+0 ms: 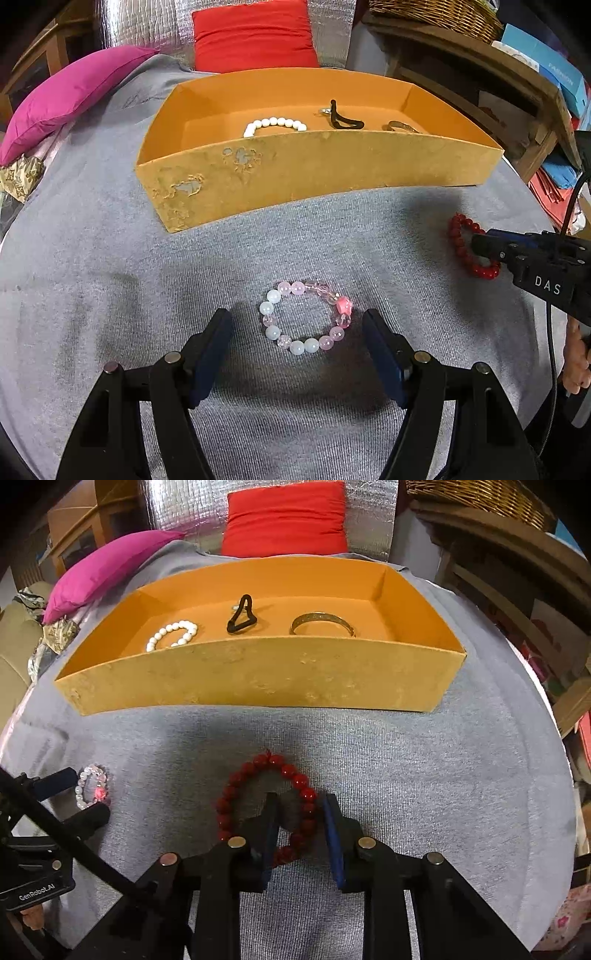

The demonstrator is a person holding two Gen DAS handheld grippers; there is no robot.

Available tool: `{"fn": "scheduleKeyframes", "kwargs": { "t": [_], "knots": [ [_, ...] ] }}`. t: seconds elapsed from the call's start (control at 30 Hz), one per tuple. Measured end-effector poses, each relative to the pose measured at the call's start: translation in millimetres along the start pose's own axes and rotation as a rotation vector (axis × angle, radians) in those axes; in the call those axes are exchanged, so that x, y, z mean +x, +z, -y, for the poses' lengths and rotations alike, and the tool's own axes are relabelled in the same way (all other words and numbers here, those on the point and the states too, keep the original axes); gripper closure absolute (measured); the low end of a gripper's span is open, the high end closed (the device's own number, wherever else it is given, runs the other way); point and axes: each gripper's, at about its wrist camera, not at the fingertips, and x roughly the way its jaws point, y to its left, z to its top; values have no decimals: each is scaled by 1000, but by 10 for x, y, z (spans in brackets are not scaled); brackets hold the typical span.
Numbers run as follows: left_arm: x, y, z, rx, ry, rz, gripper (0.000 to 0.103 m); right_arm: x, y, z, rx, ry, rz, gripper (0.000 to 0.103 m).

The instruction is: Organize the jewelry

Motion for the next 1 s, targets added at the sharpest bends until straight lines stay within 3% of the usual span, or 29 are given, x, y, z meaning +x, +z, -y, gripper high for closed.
{"fn": "scheduleKeyframes", "kwargs": {
  "t": [0.07, 0.2, 0.4, 0.73, 1.0],
  "knots": [
    [-2, 7, -7, -3, 1, 9, 32, -1, 0, -8, -6, -6, 0, 76],
    [-21, 25, 9, 12, -8, 34, 59, -14, -11, -17, -13, -19, 1, 76],
    [-15, 30, 63, 48, -25, 49, 75, -17, -18, -78, -40, -55, 12, 76],
    [-26, 5, 107, 92, -30, 68, 84, -15, -23, -126, -62, -88, 24, 76],
    [-18, 6, 114, 108, -29, 72, 85, -4, -13, -171, -83, -107, 31, 76]
  ]
}}
